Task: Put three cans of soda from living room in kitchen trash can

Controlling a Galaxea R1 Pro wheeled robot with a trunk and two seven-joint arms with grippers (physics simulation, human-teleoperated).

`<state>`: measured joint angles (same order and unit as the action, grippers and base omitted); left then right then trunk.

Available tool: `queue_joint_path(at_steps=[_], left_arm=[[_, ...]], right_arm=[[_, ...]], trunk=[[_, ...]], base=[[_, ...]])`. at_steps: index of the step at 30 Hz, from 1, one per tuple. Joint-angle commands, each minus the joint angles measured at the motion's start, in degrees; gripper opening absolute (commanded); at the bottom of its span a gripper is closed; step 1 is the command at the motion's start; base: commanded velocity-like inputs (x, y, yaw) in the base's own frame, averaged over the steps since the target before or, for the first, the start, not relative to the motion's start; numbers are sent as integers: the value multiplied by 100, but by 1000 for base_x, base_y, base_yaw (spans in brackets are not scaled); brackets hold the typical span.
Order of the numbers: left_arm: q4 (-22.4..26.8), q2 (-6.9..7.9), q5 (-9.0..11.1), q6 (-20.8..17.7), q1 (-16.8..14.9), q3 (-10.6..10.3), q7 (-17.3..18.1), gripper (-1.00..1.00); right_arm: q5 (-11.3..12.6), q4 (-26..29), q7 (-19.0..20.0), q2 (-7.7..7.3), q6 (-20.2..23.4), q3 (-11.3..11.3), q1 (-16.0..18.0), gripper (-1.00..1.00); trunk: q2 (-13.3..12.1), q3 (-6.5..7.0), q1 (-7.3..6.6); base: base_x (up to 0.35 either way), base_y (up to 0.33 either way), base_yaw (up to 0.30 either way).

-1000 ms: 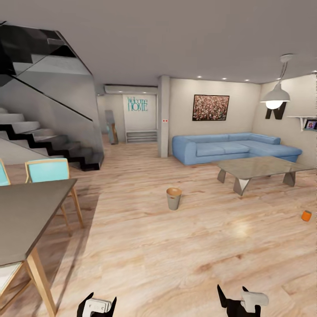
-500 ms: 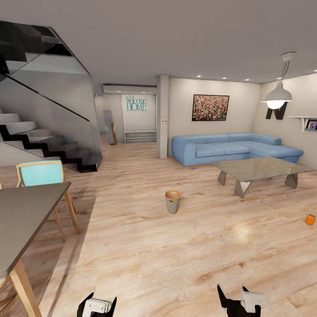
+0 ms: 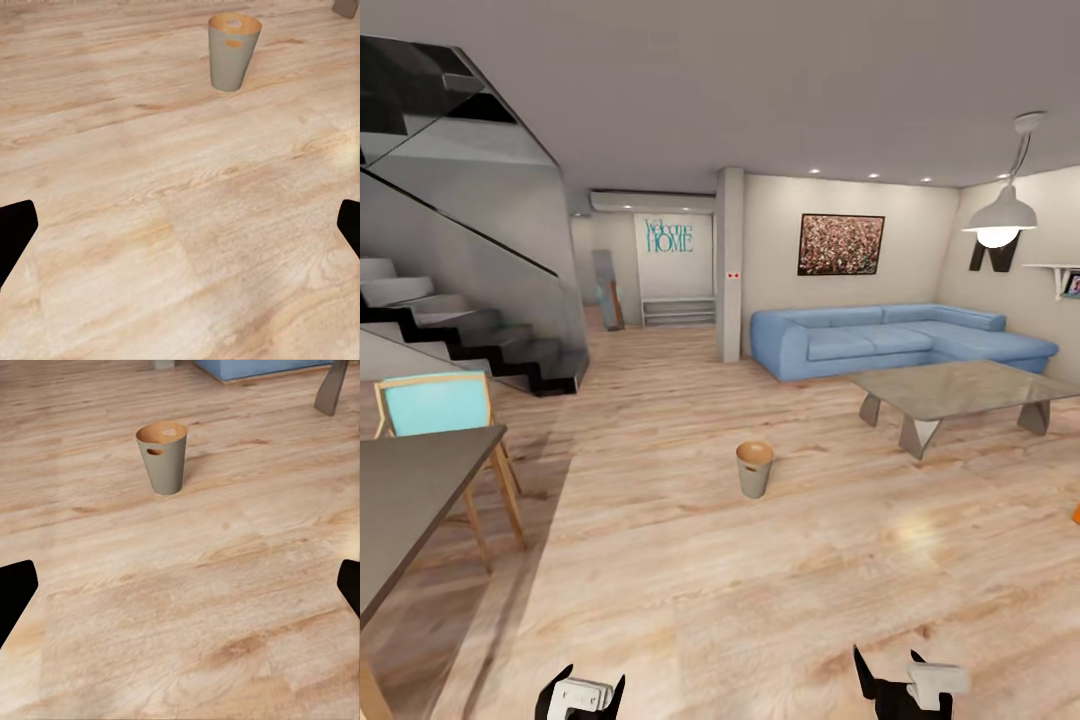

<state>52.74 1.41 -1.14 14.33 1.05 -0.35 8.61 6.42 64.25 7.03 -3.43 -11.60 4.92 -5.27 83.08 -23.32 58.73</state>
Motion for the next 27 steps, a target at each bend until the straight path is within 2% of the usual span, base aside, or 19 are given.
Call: queue_joint_path(at_steps=[1,27], left_arm=[[0,0,0,0,0,0,0,100],[-1,0,0,0,0,0,-8,100]], right_arm=[[2,0,0,0,0,0,0,100],[8,0,0,2,0,-8,0,100]], trunk=[[0,0,0],[0,0,0]], base=[[322,0,0],[322,-16,0]])
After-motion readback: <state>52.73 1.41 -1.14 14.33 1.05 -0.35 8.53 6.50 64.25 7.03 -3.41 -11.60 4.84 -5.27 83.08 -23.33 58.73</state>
